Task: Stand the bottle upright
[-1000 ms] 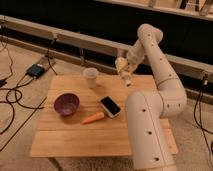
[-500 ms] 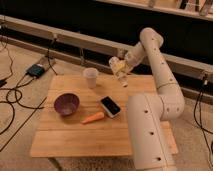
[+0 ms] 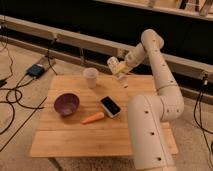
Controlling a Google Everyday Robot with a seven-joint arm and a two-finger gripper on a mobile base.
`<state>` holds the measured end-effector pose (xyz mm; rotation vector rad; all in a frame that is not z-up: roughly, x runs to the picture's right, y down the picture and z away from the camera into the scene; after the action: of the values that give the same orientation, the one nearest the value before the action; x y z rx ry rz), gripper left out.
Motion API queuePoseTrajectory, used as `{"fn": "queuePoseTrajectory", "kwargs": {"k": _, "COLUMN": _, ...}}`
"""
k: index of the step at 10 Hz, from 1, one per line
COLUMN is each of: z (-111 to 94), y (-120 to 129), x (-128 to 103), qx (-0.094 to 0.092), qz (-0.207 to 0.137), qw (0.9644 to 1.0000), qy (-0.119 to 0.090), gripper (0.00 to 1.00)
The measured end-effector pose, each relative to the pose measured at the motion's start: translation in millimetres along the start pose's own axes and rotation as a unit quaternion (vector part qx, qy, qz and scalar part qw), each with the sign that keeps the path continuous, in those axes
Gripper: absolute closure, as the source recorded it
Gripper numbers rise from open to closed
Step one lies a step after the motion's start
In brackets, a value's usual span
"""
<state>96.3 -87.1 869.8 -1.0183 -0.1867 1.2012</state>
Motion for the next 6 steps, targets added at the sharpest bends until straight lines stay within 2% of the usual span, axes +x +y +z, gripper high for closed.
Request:
{"fn": "queuePoseTrajectory", "kwargs": {"k": 3, "z": 0.1, "y": -0.1, "x": 0.1, "qx": 0.000, "qz": 0.000, "qw": 1.0000, "qy": 0.000, "gripper": 1.00}}
{"fn": "queuePoseTrajectory", "kwargs": {"k": 4, "z": 0.4, "y": 2.8, "x": -1.2, "qx": -0.008, "qz": -0.005, "qw": 1.0000, "qy": -0.004, "gripper": 1.00}}
{"fn": "queuePoseTrajectory", "kwargs": {"k": 6, "z": -2.3, "y": 22.3, "x": -12.4, "qx": -0.058, "qz": -0.020, "qw": 0.9974, "qy": -0.038, "gripper": 1.00}}
